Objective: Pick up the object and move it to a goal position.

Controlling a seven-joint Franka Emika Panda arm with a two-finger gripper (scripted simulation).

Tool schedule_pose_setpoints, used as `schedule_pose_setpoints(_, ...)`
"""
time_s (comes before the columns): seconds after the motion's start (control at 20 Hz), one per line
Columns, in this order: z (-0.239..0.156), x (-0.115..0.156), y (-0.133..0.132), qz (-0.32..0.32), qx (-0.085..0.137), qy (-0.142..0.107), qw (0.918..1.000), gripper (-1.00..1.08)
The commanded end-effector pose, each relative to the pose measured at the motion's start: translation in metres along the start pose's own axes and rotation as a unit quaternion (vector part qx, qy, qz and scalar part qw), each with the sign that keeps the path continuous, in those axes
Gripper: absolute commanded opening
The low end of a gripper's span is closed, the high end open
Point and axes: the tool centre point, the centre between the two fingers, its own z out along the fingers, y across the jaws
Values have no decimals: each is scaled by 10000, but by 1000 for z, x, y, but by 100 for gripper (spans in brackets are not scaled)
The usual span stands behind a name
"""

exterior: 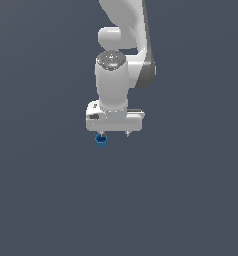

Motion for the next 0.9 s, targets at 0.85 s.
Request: schedule_pose_setpoints(0.85,54,-34,46,-1904,-12,-110,9816,100)
